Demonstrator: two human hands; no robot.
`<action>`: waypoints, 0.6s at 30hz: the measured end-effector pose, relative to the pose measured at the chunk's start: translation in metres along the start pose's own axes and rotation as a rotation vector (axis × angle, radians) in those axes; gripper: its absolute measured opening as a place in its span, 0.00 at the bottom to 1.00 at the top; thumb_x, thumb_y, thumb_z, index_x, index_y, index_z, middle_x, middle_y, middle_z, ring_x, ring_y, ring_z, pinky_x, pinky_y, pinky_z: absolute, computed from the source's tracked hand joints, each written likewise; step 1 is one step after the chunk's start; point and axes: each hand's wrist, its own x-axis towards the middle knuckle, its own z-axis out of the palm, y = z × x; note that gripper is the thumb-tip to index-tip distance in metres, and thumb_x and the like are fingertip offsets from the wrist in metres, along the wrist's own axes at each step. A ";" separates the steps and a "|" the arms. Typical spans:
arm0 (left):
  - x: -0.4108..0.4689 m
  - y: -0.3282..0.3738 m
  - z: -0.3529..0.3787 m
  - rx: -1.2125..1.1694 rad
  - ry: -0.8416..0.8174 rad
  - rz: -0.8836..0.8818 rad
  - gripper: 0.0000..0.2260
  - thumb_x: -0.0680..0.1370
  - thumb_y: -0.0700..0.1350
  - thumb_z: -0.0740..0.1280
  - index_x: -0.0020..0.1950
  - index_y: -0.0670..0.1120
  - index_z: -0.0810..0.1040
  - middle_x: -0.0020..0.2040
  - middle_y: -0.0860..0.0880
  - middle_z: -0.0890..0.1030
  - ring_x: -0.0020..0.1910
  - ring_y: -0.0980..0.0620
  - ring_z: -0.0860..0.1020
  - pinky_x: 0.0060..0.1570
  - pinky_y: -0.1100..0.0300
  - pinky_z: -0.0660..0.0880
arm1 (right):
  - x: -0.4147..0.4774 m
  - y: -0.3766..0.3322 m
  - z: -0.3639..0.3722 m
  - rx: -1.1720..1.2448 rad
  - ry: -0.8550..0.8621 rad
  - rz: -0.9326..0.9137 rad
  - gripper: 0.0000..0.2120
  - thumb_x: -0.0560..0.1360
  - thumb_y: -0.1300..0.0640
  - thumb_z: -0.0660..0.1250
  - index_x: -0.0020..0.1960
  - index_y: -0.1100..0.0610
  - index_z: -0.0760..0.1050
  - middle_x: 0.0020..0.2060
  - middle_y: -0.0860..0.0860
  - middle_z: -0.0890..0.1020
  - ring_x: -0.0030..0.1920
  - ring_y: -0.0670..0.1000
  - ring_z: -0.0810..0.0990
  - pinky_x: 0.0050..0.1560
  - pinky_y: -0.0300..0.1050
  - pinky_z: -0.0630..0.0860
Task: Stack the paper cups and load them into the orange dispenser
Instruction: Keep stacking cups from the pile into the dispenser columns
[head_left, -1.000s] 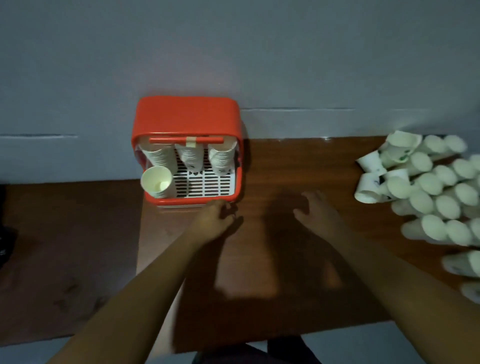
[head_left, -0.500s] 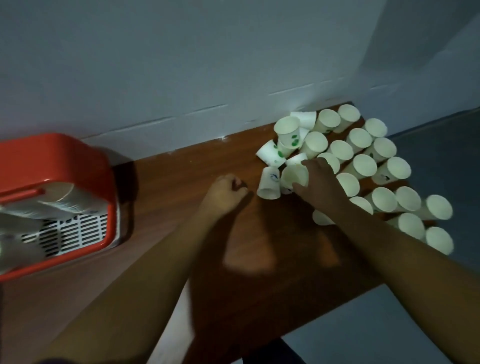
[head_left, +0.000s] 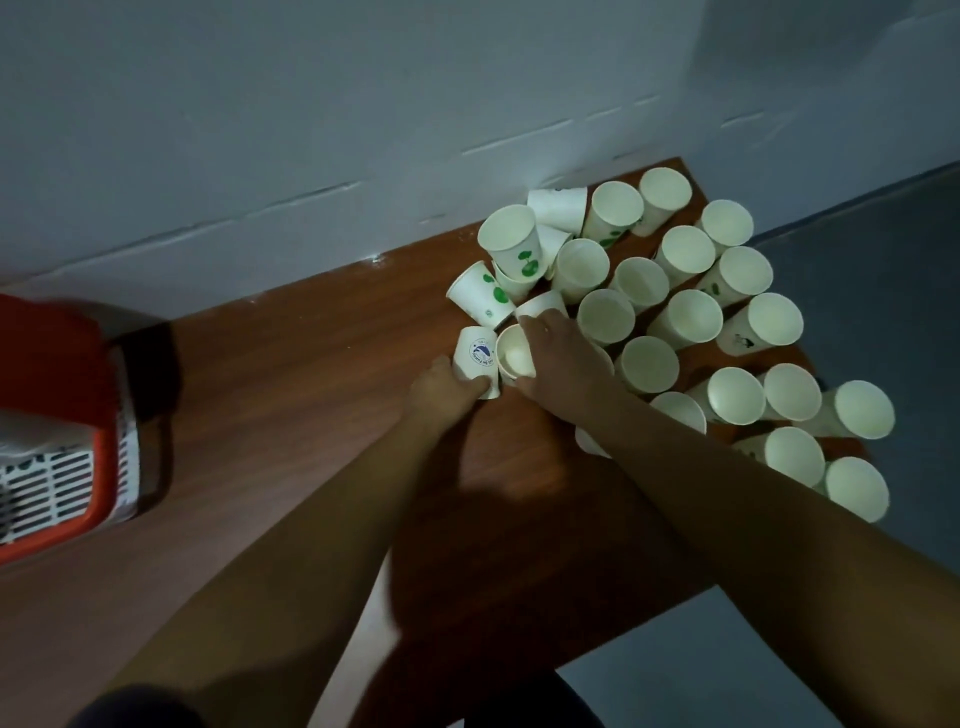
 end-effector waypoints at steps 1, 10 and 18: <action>-0.002 -0.001 -0.001 -0.042 0.002 -0.009 0.25 0.75 0.56 0.71 0.65 0.43 0.72 0.61 0.44 0.79 0.59 0.43 0.77 0.55 0.53 0.73 | 0.000 -0.002 0.000 0.003 0.009 -0.008 0.37 0.71 0.48 0.72 0.73 0.58 0.61 0.65 0.58 0.69 0.63 0.58 0.71 0.60 0.52 0.73; -0.056 -0.062 -0.068 -0.408 0.229 -0.055 0.28 0.66 0.52 0.75 0.61 0.45 0.67 0.61 0.43 0.75 0.55 0.45 0.78 0.47 0.51 0.79 | -0.019 -0.068 -0.029 0.221 0.006 0.012 0.37 0.66 0.42 0.74 0.68 0.57 0.67 0.63 0.56 0.69 0.61 0.55 0.70 0.60 0.48 0.71; -0.132 -0.181 -0.168 -0.305 0.407 0.069 0.24 0.71 0.46 0.76 0.60 0.51 0.66 0.63 0.45 0.69 0.59 0.46 0.74 0.51 0.54 0.78 | -0.054 -0.206 -0.040 0.377 -0.022 -0.068 0.35 0.65 0.44 0.77 0.66 0.55 0.71 0.59 0.53 0.69 0.57 0.51 0.73 0.55 0.42 0.73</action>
